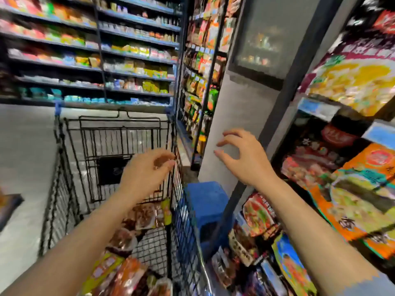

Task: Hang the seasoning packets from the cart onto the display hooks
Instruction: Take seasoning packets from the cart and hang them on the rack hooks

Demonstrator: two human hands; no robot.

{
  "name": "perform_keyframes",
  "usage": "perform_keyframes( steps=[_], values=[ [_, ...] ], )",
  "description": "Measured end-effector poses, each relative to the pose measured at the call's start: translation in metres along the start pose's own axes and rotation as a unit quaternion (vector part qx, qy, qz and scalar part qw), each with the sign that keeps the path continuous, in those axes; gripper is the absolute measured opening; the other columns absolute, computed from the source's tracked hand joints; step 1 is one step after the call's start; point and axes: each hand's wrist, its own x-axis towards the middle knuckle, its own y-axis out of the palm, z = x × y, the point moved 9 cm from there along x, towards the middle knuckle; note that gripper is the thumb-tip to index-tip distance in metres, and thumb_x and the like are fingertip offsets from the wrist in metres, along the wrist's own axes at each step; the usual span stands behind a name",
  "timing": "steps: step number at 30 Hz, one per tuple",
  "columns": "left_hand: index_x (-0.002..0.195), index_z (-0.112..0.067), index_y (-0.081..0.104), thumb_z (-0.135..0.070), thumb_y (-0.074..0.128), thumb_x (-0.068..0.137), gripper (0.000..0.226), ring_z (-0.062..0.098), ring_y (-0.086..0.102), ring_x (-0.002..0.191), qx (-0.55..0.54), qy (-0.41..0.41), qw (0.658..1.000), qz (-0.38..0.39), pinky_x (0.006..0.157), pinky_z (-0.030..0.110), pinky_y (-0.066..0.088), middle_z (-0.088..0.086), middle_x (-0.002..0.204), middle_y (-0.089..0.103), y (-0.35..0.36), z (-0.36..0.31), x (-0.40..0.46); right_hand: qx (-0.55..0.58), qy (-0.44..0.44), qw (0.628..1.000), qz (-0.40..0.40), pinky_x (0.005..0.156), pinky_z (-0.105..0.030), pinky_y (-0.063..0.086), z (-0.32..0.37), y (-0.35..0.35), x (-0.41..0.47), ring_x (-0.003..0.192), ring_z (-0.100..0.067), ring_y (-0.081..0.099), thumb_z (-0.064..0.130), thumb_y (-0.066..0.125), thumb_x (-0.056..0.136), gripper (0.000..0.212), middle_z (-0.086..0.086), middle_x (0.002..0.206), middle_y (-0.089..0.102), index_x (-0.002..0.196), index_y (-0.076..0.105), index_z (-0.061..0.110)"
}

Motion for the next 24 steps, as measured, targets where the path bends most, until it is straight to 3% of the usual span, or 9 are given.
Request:
perform_keyframes(
  steps=[2,5,8,12,14,18,20,22,24],
  values=[
    [0.102,-0.032,0.067,-0.029,0.062,0.09,0.013,0.004,0.062,0.087,0.023,-0.066,0.997,-0.024,0.081,0.026,0.05,-0.019,0.089,0.063,-0.022,0.056,-0.029,0.079,-0.011,0.995,0.058,0.092,-0.027,0.035,0.025,0.054,-0.008,0.112,-0.016,0.05,0.03,0.062,0.089,0.017,0.0,0.115,0.057,0.1,0.067,0.017],
    [0.113,-0.022,0.067,-0.025,0.061,0.091,0.023,0.009,0.058,0.096,0.089,-0.167,0.981,-0.046,0.083,0.022,0.04,-0.008,0.103,0.065,-0.051,0.128,-0.088,0.162,-0.017,0.974,0.16,0.083,-0.018,0.033,0.062,0.138,-0.027,0.095,-0.002,0.048,0.027,0.063,0.089,0.011,0.011,0.1,0.051,0.097,0.065,0.02],
    [0.118,-0.019,0.065,-0.025,0.063,0.09,0.029,0.025,0.054,0.115,0.152,-0.228,0.961,-0.044,0.095,0.033,0.038,0.003,0.121,0.063,-0.071,0.181,-0.155,0.211,-0.003,0.943,0.256,0.087,-0.022,0.039,0.095,0.214,-0.051,0.101,-0.009,0.05,0.029,0.066,0.087,0.012,0.006,0.108,0.056,0.098,0.063,0.025],
    [0.124,-0.022,0.06,-0.057,0.039,0.08,0.06,0.023,0.049,0.12,0.179,-0.295,0.938,-0.005,0.098,0.026,0.031,0.002,0.126,0.058,-0.082,0.224,-0.234,0.24,0.046,0.901,0.36,0.083,-0.021,0.042,0.117,0.293,-0.092,0.104,-0.007,0.049,0.037,0.065,0.087,0.031,0.01,0.121,0.05,0.116,0.06,0.027],
    [0.125,-0.023,0.06,-0.062,0.031,0.076,0.069,0.021,0.049,0.119,0.176,-0.307,0.935,-0.005,0.097,0.02,0.027,0.0,0.125,0.058,-0.082,0.233,-0.261,0.254,0.082,0.879,0.395,0.083,-0.023,0.043,0.115,0.321,-0.113,0.105,-0.01,0.052,0.037,0.067,0.086,0.036,0.011,0.12,0.048,0.12,0.058,0.027],
    [0.132,-0.024,0.054,-0.062,0.03,0.076,0.072,0.022,0.042,0.129,0.175,-0.309,0.934,0.027,0.102,0.027,0.027,0.003,0.136,0.05,-0.065,0.246,-0.283,0.248,0.163,0.844,0.446,0.088,-0.025,0.044,0.097,0.36,-0.156,0.104,-0.009,0.05,0.035,0.066,0.086,0.041,0.007,0.127,0.05,0.124,0.053,0.029],
    [0.136,-0.023,0.051,-0.063,0.031,0.078,0.073,0.023,0.037,0.132,0.163,-0.299,0.94,0.029,0.105,0.029,0.025,0.004,0.143,0.043,-0.053,0.25,-0.28,0.243,0.172,0.832,0.468,0.087,-0.024,0.042,0.09,0.372,-0.172,0.104,-0.008,0.05,0.034,0.064,0.088,0.034,0.012,0.119,0.05,0.118,0.05,0.031],
    [0.139,-0.021,0.047,-0.062,0.032,0.081,0.072,0.025,0.034,0.135,0.16,-0.276,0.947,0.027,0.109,0.036,0.026,0.006,0.148,0.038,-0.04,0.251,-0.267,0.237,0.186,0.825,0.477,0.086,-0.022,0.038,0.083,0.379,-0.182,0.101,-0.007,0.047,0.027,0.065,0.089,0.029,0.014,0.109,0.049,0.111,0.047,0.032],
    [0.142,-0.022,0.043,-0.061,0.031,0.084,0.072,0.028,0.029,0.14,0.173,-0.258,0.95,0.032,0.111,0.045,0.027,0.009,0.153,0.032,-0.027,0.258,-0.25,0.22,0.207,0.83,0.469,0.096,-0.027,0.037,0.07,0.383,-0.186,0.112,-0.011,0.047,0.027,0.067,0.086,0.039,0.008,0.121,0.051,0.121,0.05,0.027]
  ],
)
